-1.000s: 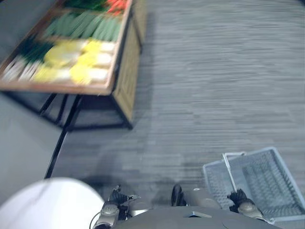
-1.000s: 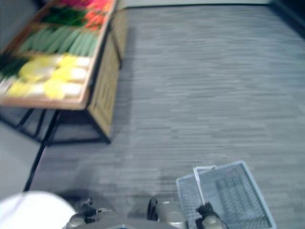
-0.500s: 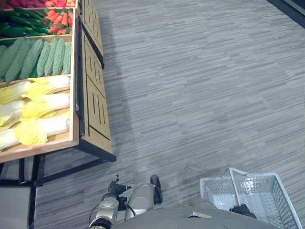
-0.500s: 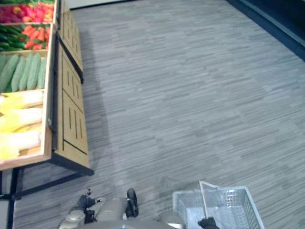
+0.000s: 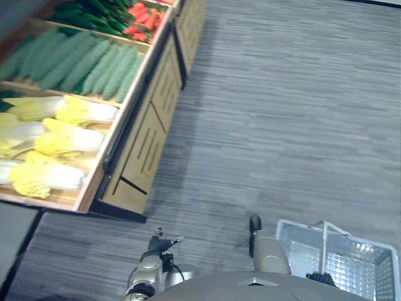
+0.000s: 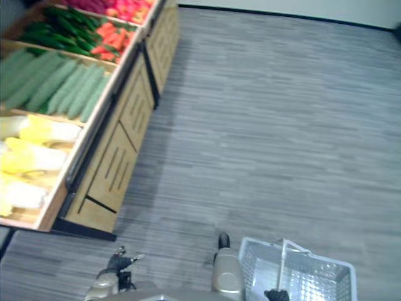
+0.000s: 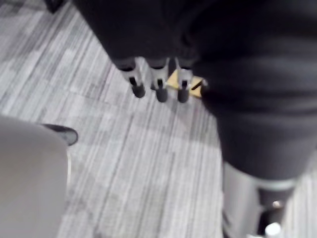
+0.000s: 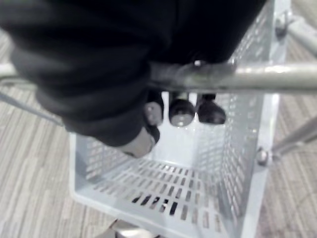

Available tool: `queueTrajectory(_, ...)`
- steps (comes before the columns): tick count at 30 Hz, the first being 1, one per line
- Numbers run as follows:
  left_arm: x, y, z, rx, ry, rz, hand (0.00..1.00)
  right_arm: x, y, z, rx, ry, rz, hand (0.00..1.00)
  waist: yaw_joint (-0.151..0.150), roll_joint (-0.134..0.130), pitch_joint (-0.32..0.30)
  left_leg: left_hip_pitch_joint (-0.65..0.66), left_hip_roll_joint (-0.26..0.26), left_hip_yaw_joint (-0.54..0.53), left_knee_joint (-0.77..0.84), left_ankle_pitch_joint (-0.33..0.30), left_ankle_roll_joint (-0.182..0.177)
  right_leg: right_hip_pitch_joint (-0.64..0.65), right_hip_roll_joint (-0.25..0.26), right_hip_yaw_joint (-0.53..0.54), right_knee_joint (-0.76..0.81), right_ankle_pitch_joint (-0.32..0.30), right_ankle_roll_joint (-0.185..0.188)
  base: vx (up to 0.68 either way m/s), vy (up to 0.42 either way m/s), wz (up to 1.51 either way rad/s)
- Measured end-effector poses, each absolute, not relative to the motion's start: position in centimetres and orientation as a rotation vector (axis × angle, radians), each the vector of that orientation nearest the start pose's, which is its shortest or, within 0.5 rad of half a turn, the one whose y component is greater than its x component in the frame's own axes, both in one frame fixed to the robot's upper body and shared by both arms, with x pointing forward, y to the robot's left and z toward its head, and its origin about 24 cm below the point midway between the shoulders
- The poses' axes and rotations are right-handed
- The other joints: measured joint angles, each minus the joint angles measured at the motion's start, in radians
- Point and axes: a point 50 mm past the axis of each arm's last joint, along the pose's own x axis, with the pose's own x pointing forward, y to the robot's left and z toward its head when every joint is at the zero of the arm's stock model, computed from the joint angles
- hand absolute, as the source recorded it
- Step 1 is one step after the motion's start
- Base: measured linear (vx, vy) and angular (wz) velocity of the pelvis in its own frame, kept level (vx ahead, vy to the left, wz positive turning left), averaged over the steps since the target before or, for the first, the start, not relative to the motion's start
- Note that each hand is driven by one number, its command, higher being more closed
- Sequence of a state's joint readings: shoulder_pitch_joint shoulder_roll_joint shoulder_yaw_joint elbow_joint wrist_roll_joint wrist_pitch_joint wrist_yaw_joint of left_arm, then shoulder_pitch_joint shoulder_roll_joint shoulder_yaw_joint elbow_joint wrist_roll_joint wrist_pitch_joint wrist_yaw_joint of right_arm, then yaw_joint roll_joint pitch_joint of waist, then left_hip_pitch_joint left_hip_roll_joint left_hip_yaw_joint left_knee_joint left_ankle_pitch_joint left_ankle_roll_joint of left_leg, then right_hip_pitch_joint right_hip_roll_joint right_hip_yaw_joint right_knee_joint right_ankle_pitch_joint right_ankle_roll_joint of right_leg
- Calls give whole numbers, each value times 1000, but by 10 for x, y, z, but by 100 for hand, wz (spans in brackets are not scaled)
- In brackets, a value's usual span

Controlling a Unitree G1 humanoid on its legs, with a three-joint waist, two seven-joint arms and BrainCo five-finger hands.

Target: Pick vegetable in the basket

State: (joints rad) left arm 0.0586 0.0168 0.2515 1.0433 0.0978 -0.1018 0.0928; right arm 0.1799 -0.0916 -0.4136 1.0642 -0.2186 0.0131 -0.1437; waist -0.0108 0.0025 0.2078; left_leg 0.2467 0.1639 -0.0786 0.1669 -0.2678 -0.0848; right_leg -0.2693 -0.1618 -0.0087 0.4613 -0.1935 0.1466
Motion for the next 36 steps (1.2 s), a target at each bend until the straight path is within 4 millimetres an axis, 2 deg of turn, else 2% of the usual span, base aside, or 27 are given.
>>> queueTrajectory(2,104,189,-158,-2,1012,300,0,33,-248,-161,-162,1259,-482,100,6,27,-22,-30,24,-45,68,3,2,18,5,-52,32,-48,-18,353,-323,78)
queueTrajectory(4,108,186,-156,-22,998,307,0,40,-249,-161,-204,1261,-408,100,0,54,-14,-222,50,-63,391,69,-37,112,-6,-158,-30,-64,-29,291,-222,114)
queueTrajectory(5,111,187,-155,-21,985,308,0,40,-246,-162,-211,1268,-387,100,2,55,-7,-260,65,-40,469,113,-44,155,-6,-192,-57,-64,-36,343,-225,131)
queueTrajectory(6,116,188,-153,-19,962,306,0,43,-240,-164,-226,1282,-338,100,10,43,4,-320,104,62,597,151,-43,262,-16,-261,-126,-48,-71,289,-159,97)
queueTrajectory(7,118,188,-152,-10,956,297,0,46,-238,-164,-235,1278,-319,100,16,41,3,-329,119,115,614,127,-39,300,-18,-275,-155,-43,-76,341,-162,89)
queueTrajectory(8,121,187,-151,-1,944,284,0,58,-235,-164,-254,1254,-285,100,31,37,3,-344,116,229,590,76,-44,356,-30,-301,-210,-34,-72,214,-69,41)
queueTrajectory(10,123,187,-149,0,935,279,0,83,-234,-160,-269,1203,-261,100,32,37,3,-382,75,318,458,44,-37,396,-53,-335,-260,-25,-60,242,19,46)
queueTrajectory(12,124,186,-149,-11,928,282,0,107,-234,-155,-275,1141,-254,100,32,38,4,-408,24,353,229,87,-33,440,-71,-378,-300,-16,-43,262,105,57)
queueTrajectory(13,125,185,-149,-17,925,281,0,115,-235,-152,-289,1115,-245,100,39,41,5,-408,4,379,91,216,11,487,-73,-410,-333,-17,-17,301,143,64)
queueTrajectory(14,128,189,-147,-2,913,280,0,120,-233,-151,-300,1101,-230,100,68,15,-6,-381,-47,384,55,236,47,526,-95,-425,-362,-9,-1,391,158,80)
queueTrajectory(16,130,194,-145,26,906,268,0,127,-227,-150,-296,1079,-210,100,77,-10,-17,-374,-83,348,27,240,57,542,-103,-438,-375,33,-2,357,119,80)
queueTrajectory(18,130,202,-144,45,904,274,0,143,-216,-148,-283,1045,-186,100,84,-20,-18,-376,-104,278,54,217,82,525,-114,-424,-202,65,17,340,132,118)
queueTrajectory(19,130,205,-144,52,906,278,0,141,-215,-148,-280,1049,-182,100,84,-25,-16,-358,-112,264,48,209,85,504,-128,-410,-111,70,26,314,104,141)
queueTrajectory(20,127,213,-144,77,922,285,0,141,-208,-150,-279,1051,-159,100,84,-38,-8,-297,-121,203,19,193,86,433,-151,-315,152,144,46,298,-3,109)
queueTrajectory(21,124,215,-145,94,937,282,0,142,-204,-150,-273,1047,-150,100,85,-31,-2,-279,-122,179,8,190,86,391,-141,-250,246,115,73,345,-85,129)
queueTrajectory(22,116,225,-146,125,971,287,0,149,-198,-148,-263,1018,-141,100,83,-31,-1,-248,-120,132,-13,190,84,333,-92,-152,341,13,69,322,-185,128)
queueTrajectory(23,110,229,-148,141,1001,288,0,151,-197,-146,-266,989,-130,100,77,-25,1,-224,-119,74,-32,196,76,294,-51,-103,352,-60,43,282,-225,151)
queueTrajectory(25,107,228,-149,139,1013,288,0,152,-198,-144,-262,970,-138,100,68,-16,0,-216,-122,-3,-47,202,62,254,-27,-56,296,-116,16,162,-209,143)
queueTrajectory(27,108,225,-150,132,1010,282,0,143,-203,-146,-252,981,-163,100,56,-4,-10,-235,-134,-152,-61,212,21,206,29,140,157,-145,-2,76,-314,185)
queueTrajectory(28,109,225,-149,133,1008,280,0,142,-202,-146,-250,978,-162,100,55,-11,-13,-249,-144,-180,-62,213,8,208,34,199,109,-136,1,26,-416,170)
queueTrajectory(29,109,227,-149,137,1006,283,0,142,-198,-147,-231,973,-162,100,56,-43,-26,-267,-164,-218,-62,200,-7,209,26,273,55,-137,-4,-5,-392,150)
queueTrajectory(30,113,222,-149,122,998,280,0,140,-196,-148,-209,982,-174,100,66,-43,-27,-275,-140,-195,-61,204,-19,242,24,252,23,-201,-41,-38,-633,156)
queueTrajectory(31,107,212,-152,90,1011,276,0,137,-200,-149,-198,1001,-198,100,76,0,-35,-295,-82,-128,-54,227,-45,245,46,194,26,-202,-55,-21,-445,120)
queueTrajectory(33,100,204,-155,62,1026,278,0,138,-201,-148,-200,996,-196,100,70,42,-40,-299,-29,-42,-67,271,-54,240,72,134,24,-200,-59,19,-290,95)
queueTrajectory(34,99,203,-155,52,1028,286,0,138,-200,-148,-191,1001,-201,100,64,51,-40,-302,2,66,-92,294,-49,235,80,97,25,-197,-64,40,-193,85)
queueTrajectory(35,98,203,-156,44,1029,294,0,137,-200,-148,-185,1005,-204,100,66,50,-40,-305,12,109,-96,309,-47,231,80,84,27,-193,-72,16,-96,62)
queueTrajectory(36,94,204,-156,34,1037,308,0,138,-202,-148,-167,1003,-226,100,72,51,-40,-315,25,230,-87,340,-45,225,80,52,26,-182,-90,25,-107,49)
